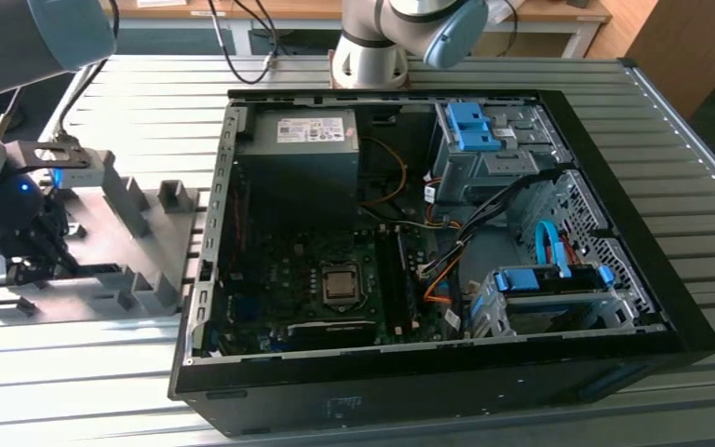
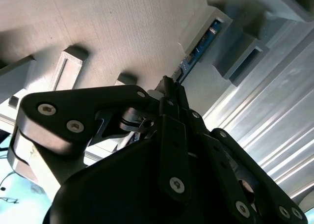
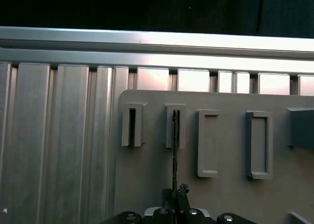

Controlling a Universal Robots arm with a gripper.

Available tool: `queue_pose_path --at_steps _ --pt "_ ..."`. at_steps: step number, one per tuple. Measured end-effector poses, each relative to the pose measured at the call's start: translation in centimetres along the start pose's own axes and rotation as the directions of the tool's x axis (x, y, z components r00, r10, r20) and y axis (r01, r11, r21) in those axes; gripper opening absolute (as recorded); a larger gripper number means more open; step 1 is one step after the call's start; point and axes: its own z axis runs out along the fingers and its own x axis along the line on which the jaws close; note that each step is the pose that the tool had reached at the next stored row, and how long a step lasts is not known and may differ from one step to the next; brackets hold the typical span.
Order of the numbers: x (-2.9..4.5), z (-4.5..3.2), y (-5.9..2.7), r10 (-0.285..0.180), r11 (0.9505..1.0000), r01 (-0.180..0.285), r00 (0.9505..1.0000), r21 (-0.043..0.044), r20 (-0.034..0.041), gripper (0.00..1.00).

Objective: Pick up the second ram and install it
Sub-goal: 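Pick up the second ram and move it above second insertion slot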

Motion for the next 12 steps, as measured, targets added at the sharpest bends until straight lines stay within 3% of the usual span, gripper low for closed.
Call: queue_pose_path --at_steps 12 --pt "-0.02 -0.74 0.01 0.0 1.0 0.0 1.0 0.0 0.0 0.14"
